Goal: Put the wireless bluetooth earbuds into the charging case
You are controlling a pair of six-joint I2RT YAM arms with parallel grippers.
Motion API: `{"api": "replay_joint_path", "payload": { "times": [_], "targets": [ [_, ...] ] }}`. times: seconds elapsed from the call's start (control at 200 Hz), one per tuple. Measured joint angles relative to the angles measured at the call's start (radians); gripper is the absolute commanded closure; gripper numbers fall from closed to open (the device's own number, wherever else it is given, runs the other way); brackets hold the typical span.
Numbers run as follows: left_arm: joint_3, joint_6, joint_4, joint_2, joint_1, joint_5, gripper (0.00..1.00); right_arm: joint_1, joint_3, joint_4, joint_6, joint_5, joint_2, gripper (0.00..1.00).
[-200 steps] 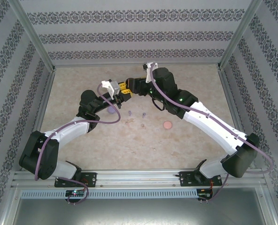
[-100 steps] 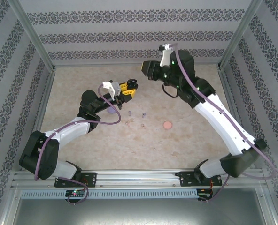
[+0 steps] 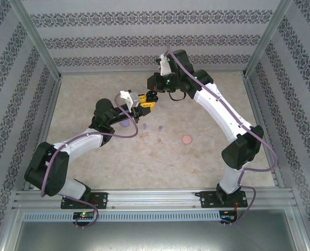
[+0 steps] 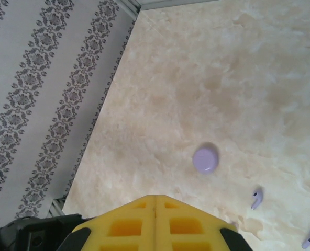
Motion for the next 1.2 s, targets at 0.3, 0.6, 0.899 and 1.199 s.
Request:
{"api": "replay_joint_path", "payload": {
  "times": [0.3,0.6,0.899,1.199],
  "targets": [
    [0.030,-0.022,-0.002,0.051,-0.017,-0.002,1.00,-0.005,-0.327,0.057,0.030,0.071,-0.337,0.98],
    [0.203,-0.237,-0.086,0.270,-0.017,-0.099,1.00,-0.225,-0.770,0.188,0.173,0.279,-0.580,0.75],
    [0.562,-0.583,-0.414,0.606,-0.064,-0.169,1.00,-0.288,-0.959,0.192,0.204,0.358,-0.705,0.45],
    [0.800,-0.809,-0.695,0.804,-0.102,-0.220,0.98,-0.295,-0.990,0.198,0.203,0.365,-0.713,0.38]
  ]
}}
